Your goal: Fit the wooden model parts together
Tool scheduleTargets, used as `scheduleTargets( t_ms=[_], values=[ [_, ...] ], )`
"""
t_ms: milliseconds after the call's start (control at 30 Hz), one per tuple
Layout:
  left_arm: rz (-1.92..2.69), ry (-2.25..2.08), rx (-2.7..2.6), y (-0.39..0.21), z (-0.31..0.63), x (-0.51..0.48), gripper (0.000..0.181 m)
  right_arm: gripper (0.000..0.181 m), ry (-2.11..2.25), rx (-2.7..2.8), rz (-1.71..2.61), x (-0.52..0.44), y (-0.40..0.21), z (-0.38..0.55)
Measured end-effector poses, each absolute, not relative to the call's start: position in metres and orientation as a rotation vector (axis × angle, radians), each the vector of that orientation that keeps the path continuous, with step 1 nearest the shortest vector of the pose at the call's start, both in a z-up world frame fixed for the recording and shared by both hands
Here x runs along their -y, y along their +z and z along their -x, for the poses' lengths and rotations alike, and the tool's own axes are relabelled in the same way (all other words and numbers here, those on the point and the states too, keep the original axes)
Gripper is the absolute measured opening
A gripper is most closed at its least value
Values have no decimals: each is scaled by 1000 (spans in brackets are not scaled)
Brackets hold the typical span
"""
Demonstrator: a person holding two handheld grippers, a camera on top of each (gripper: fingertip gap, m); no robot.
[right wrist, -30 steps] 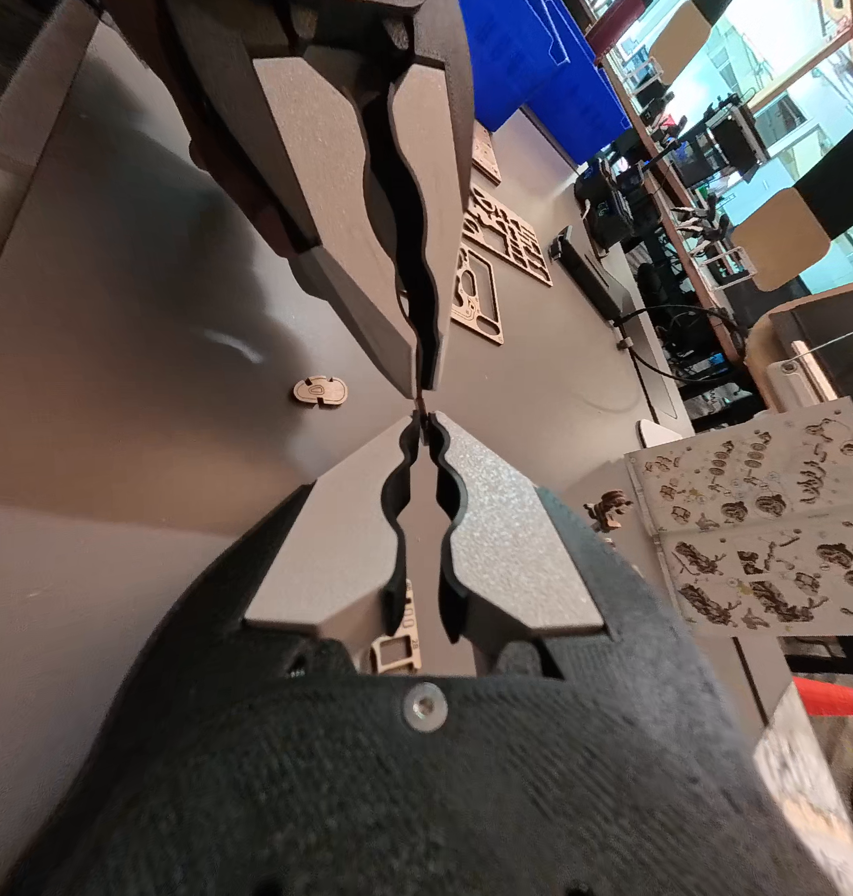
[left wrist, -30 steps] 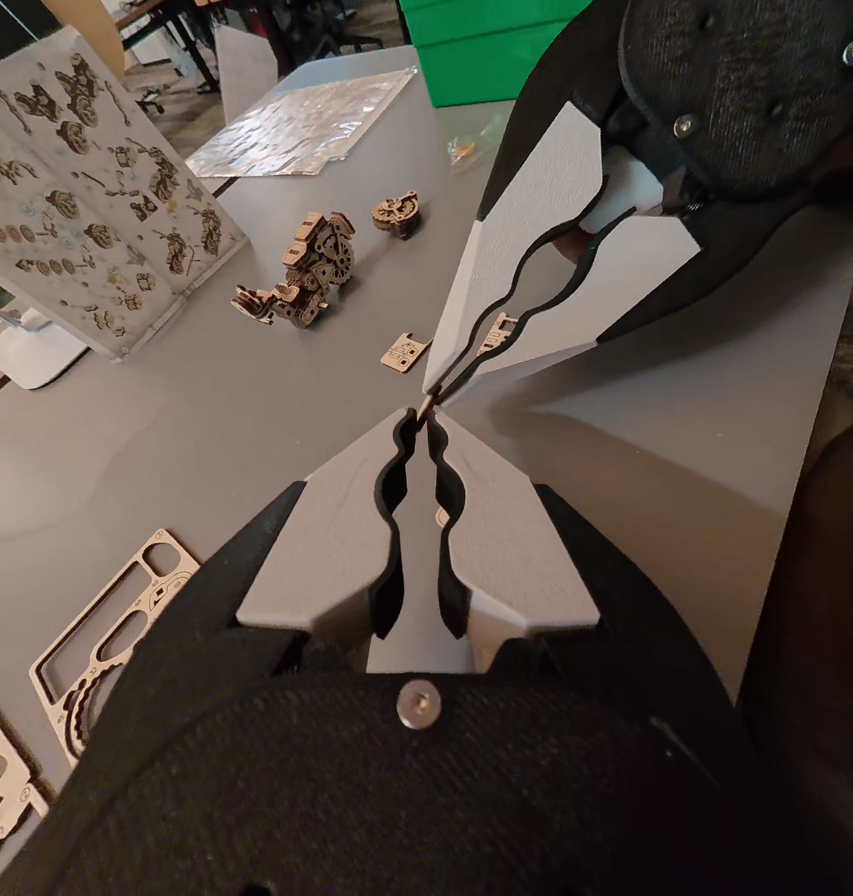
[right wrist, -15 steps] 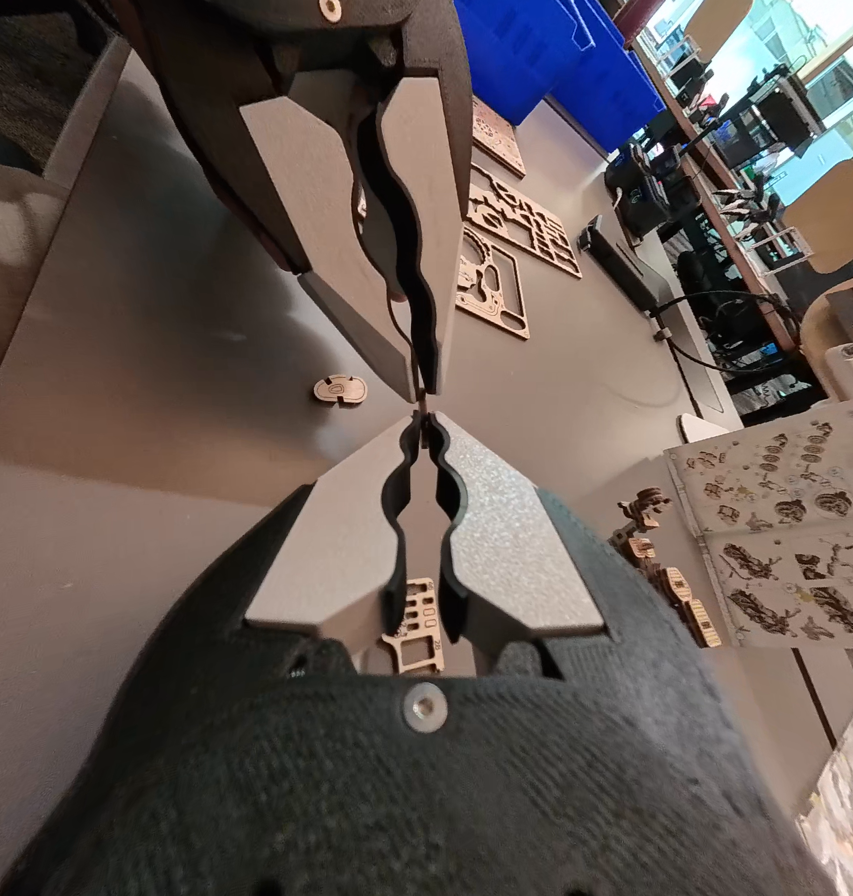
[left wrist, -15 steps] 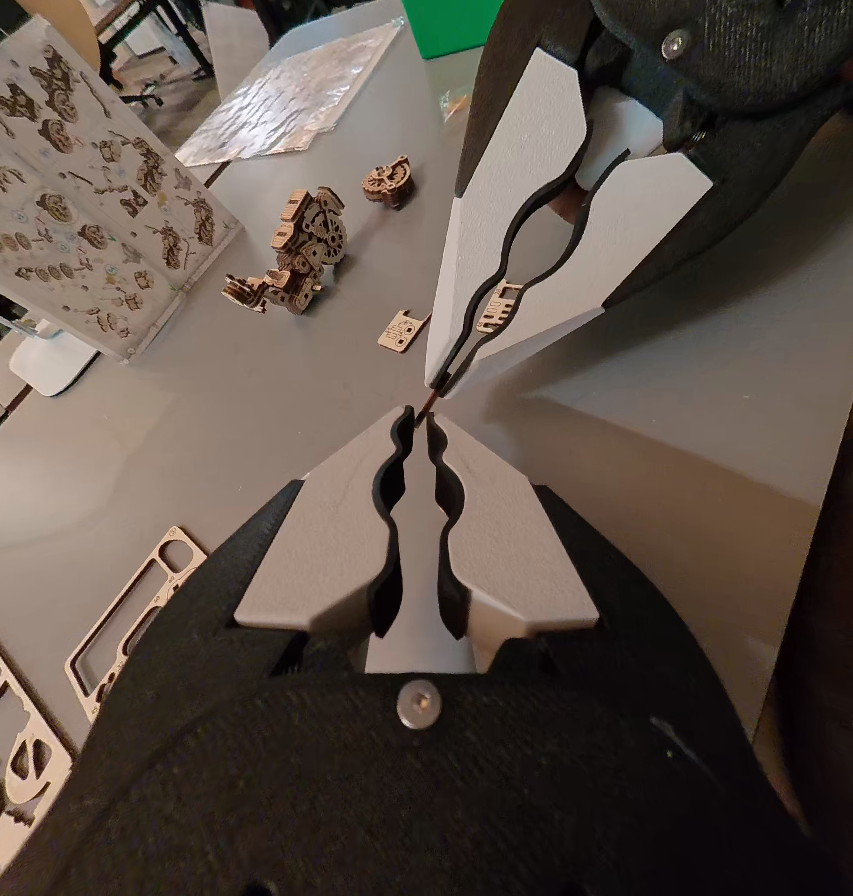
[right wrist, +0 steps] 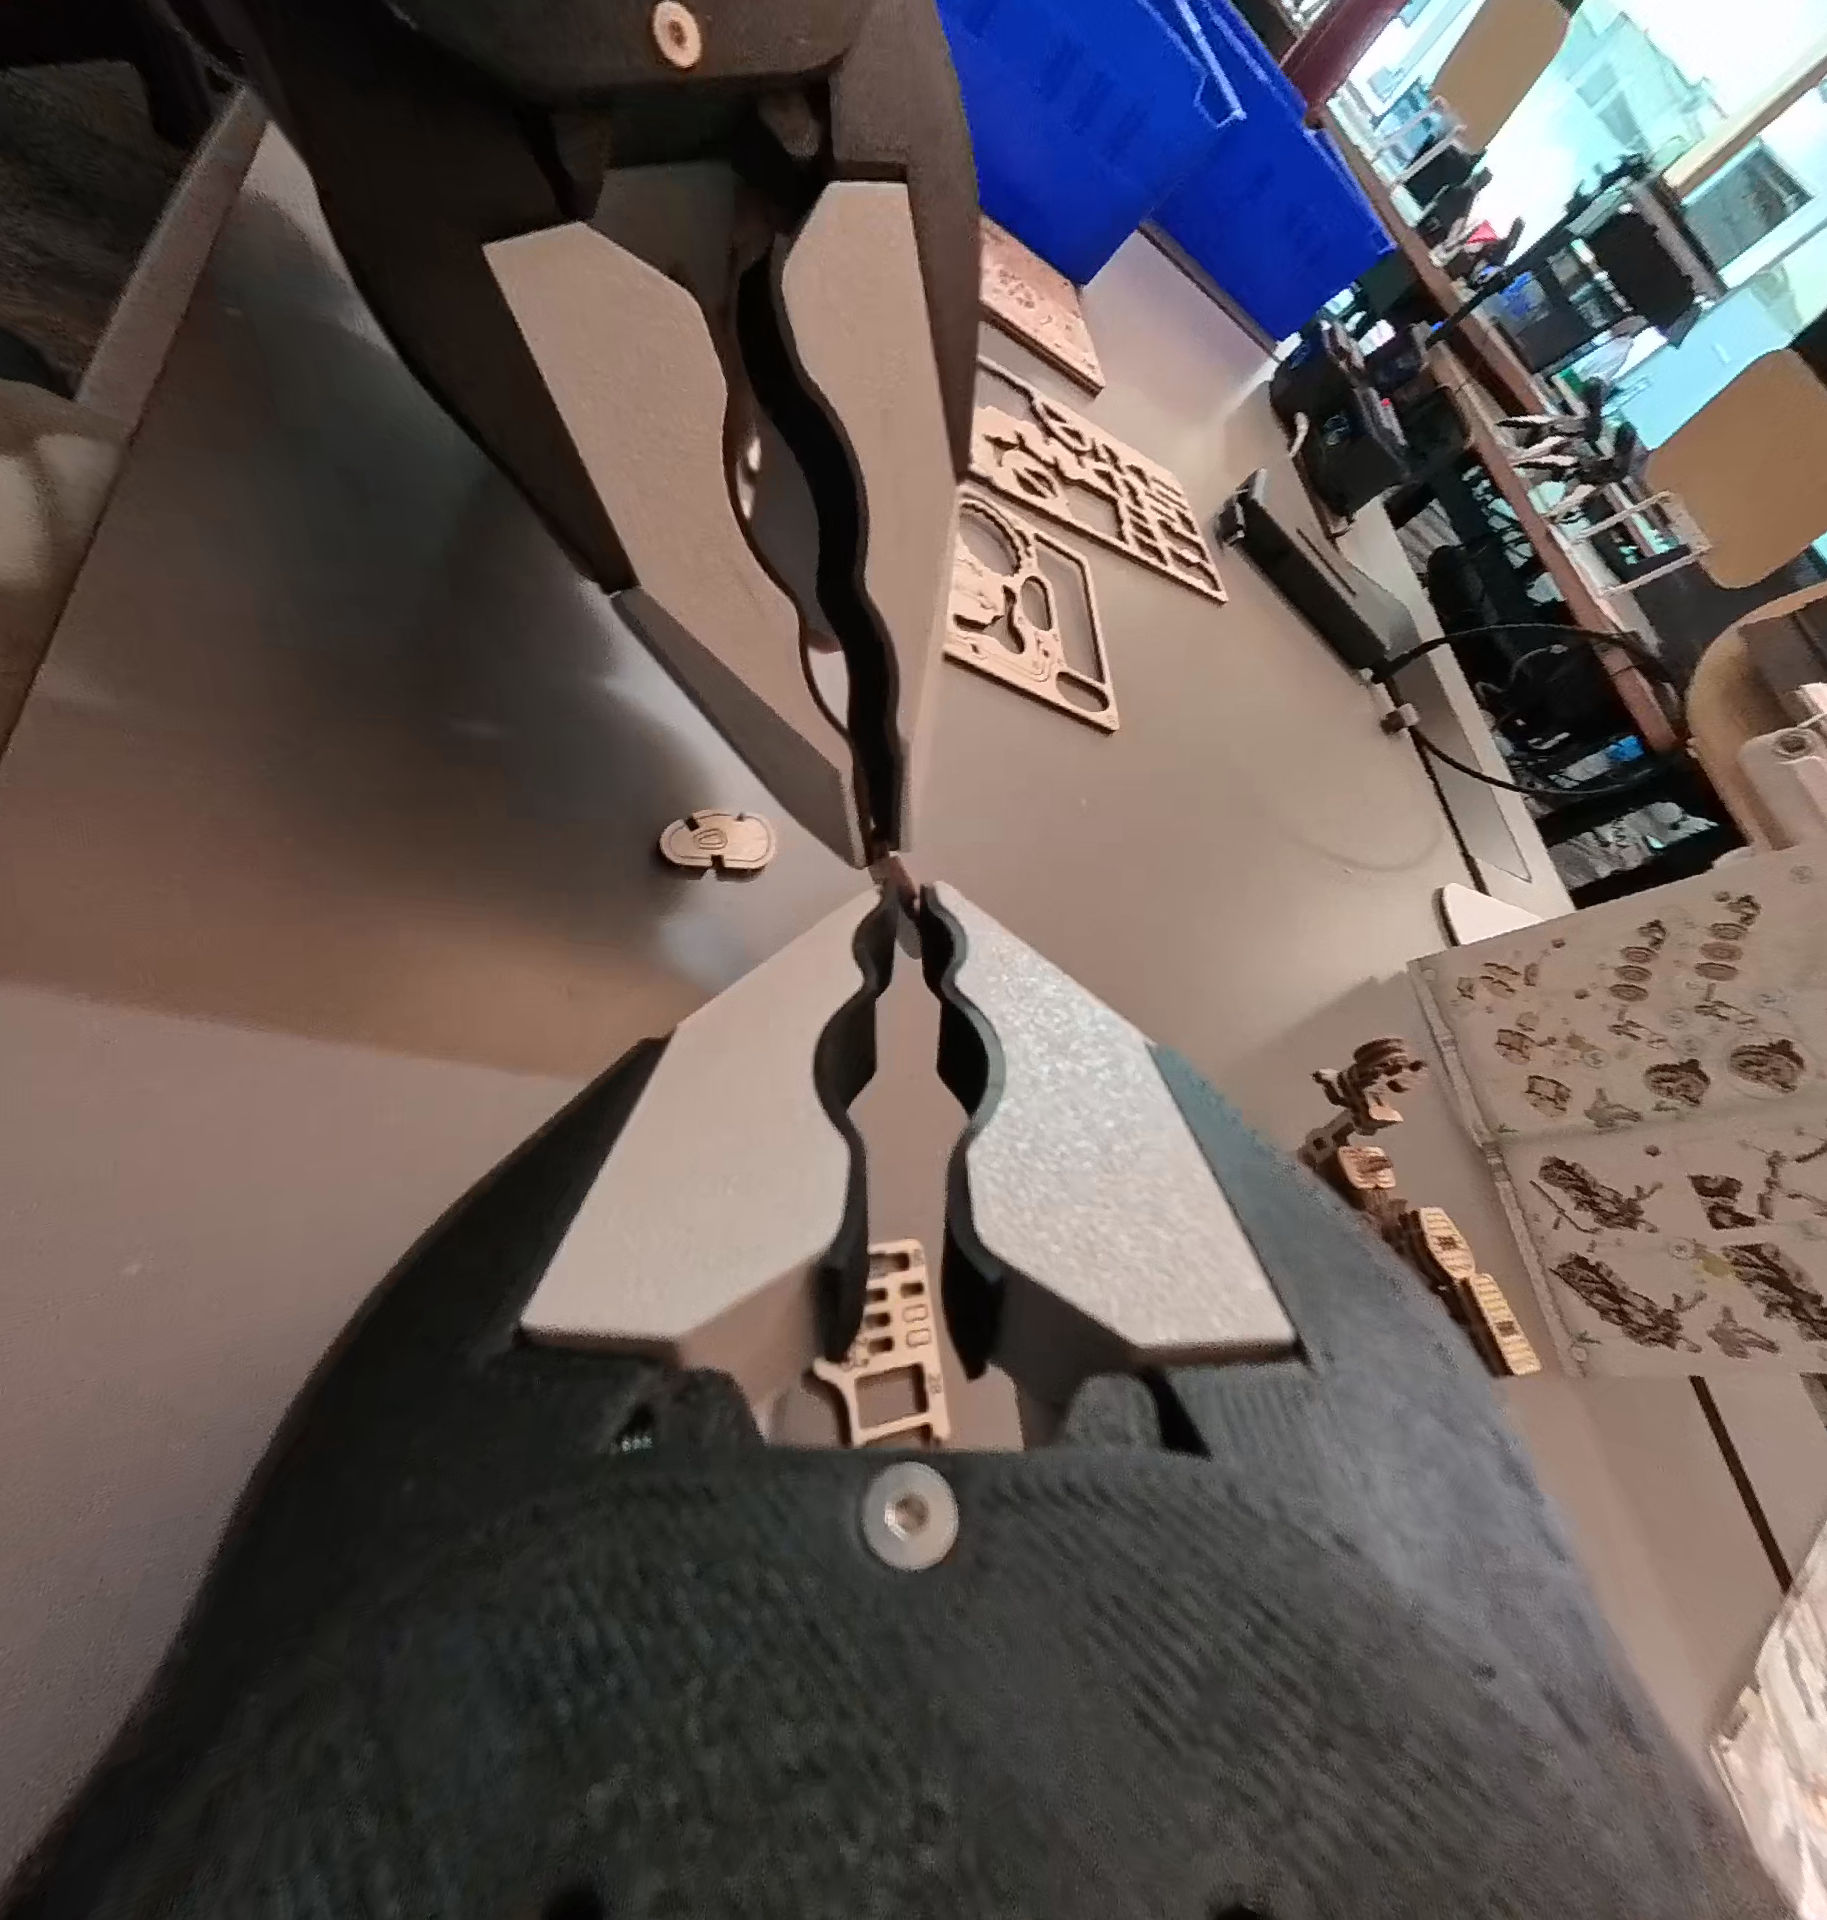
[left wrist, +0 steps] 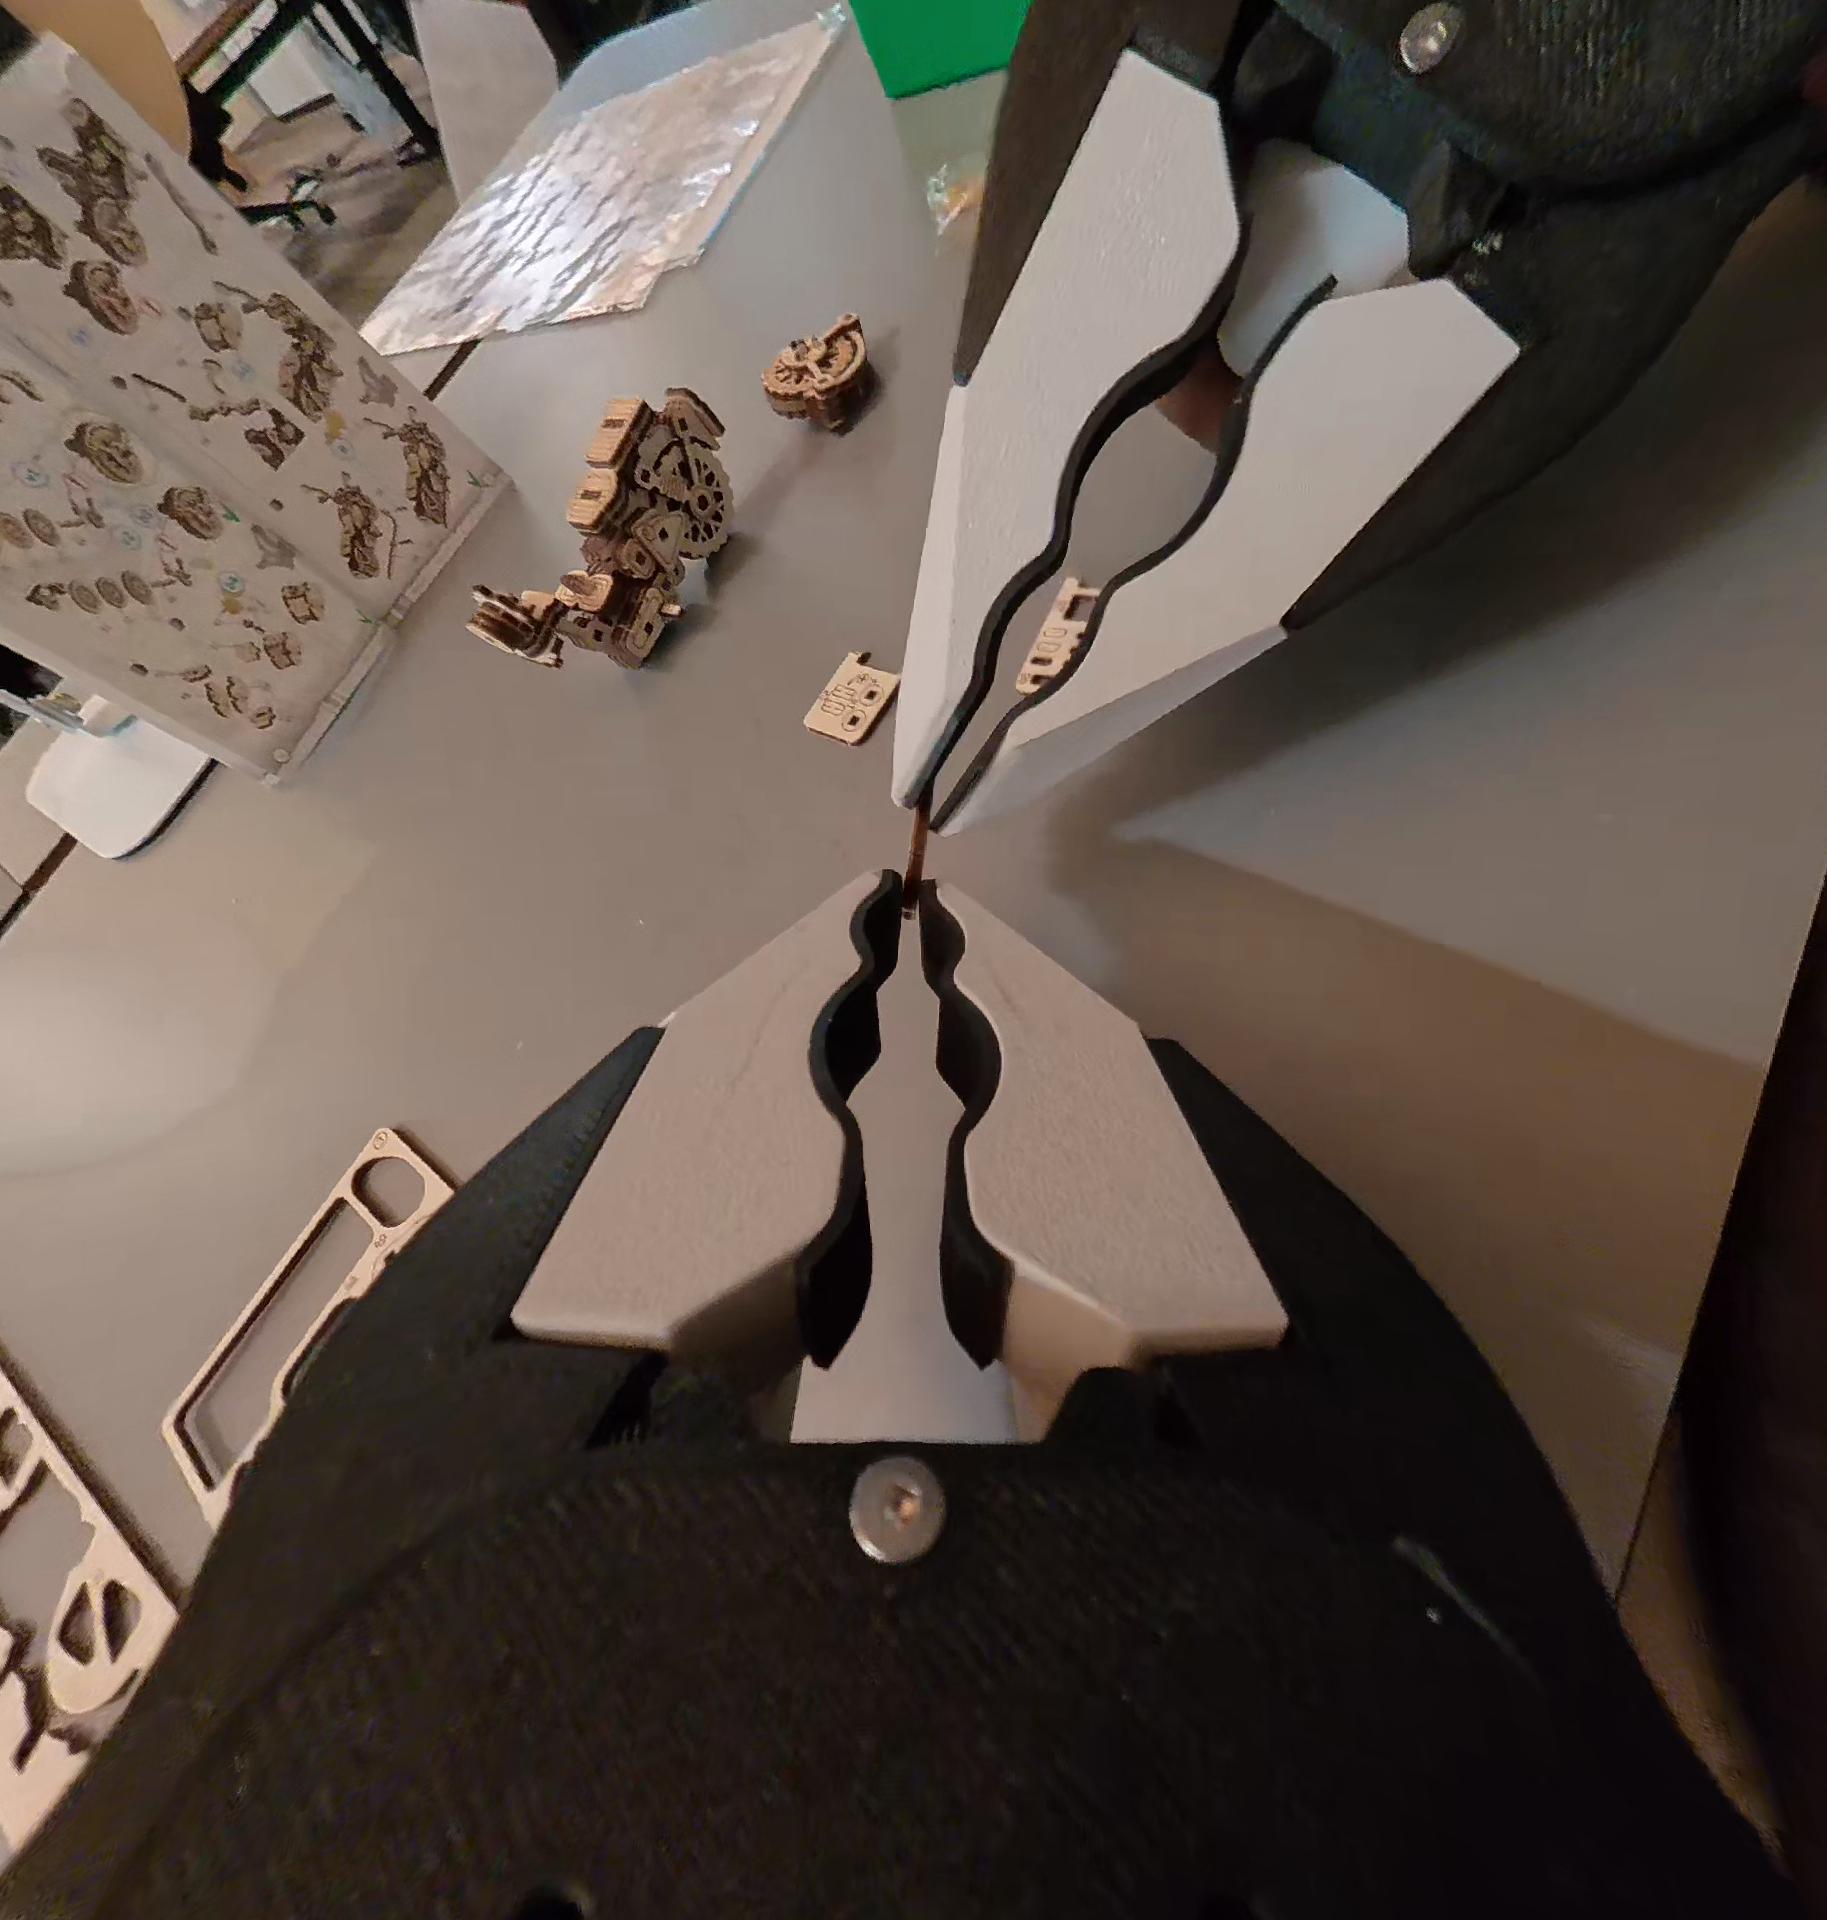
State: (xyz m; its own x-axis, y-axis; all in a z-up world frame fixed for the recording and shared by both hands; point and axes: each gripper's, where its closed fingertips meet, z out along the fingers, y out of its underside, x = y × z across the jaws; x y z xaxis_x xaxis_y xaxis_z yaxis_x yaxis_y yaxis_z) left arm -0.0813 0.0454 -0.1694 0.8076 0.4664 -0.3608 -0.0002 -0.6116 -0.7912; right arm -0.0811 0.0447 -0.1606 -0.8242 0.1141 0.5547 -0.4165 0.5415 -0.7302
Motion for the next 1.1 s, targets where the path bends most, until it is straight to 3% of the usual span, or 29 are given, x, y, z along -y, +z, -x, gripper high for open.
scheduleTargets(
  t_ms=[100, 267, 1100],
  values=[
    [2108, 671, 432, -167, 87, -41, 0, 7, 1274, 2182, -177, -45, -156, 88],
    [2057, 603, 729, -172, 111, -18, 0, 27, 1326, 2180, 19, -54, -151, 105],
    [2170, 478, 969, -202, 118, 4, 3, 21, 1399, 2190, 132, -60, -147, 112]
  ],
)
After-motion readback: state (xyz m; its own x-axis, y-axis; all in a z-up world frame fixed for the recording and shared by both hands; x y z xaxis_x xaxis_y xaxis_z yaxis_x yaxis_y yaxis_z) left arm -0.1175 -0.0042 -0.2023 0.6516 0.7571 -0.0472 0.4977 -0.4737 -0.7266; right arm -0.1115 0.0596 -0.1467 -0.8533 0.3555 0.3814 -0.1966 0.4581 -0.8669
